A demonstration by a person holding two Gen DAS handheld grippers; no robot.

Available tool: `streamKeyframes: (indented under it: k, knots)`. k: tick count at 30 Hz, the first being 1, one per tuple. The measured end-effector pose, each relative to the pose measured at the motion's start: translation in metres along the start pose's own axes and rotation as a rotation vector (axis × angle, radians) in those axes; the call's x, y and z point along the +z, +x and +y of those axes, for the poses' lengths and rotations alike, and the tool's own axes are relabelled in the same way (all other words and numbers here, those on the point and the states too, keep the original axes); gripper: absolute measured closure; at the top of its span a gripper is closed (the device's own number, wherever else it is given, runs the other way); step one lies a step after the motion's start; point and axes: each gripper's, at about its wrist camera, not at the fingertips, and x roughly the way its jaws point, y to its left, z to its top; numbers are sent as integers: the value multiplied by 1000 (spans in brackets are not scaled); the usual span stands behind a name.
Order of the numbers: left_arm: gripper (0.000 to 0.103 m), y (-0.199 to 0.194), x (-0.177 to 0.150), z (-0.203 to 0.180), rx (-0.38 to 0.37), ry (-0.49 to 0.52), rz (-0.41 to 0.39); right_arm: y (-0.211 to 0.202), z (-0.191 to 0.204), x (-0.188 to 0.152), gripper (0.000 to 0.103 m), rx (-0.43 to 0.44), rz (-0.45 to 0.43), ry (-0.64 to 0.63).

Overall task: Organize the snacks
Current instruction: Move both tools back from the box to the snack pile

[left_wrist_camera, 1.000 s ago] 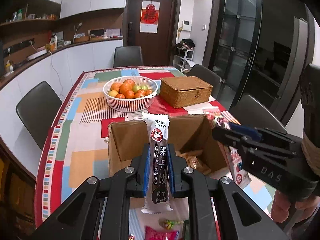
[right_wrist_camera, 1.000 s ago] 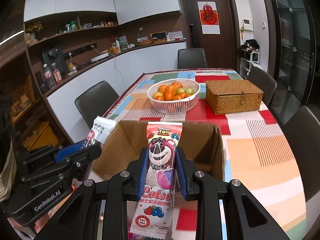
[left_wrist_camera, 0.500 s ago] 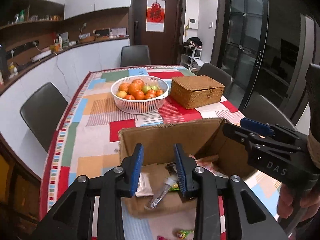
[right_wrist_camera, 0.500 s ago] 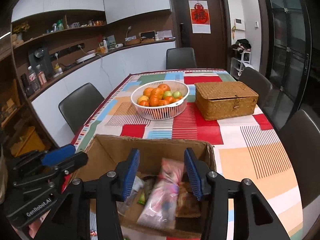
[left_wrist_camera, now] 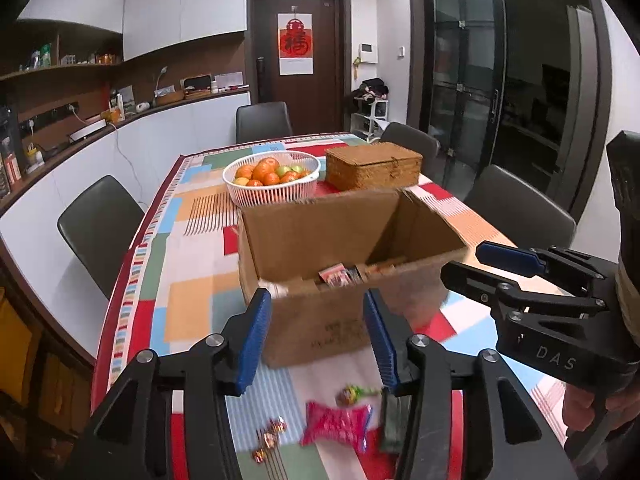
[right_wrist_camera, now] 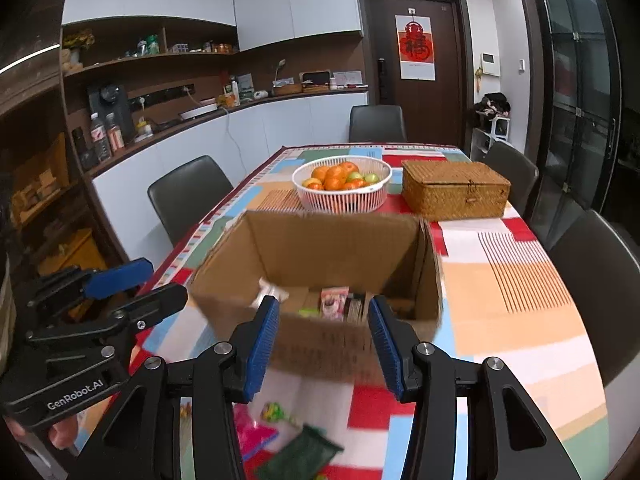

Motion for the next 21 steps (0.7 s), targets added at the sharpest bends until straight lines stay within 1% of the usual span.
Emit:
streamKeyframes:
  k: [7,10,17,21]
  knots:
    - [54,-10,-39,-19,-18,39,52,-20,-2,-45,55,0,56,17]
    - [54,-11,-57,-26,-48,35,86,-24,-3,-63,55,-10,83,16]
    - [54,-5,-98,-43,-102,62,161,-18,-7,-114,55,23,200,21]
    - [54,5,-120,-50,-128,64,213,-10,-7,-136,56,37,252,27]
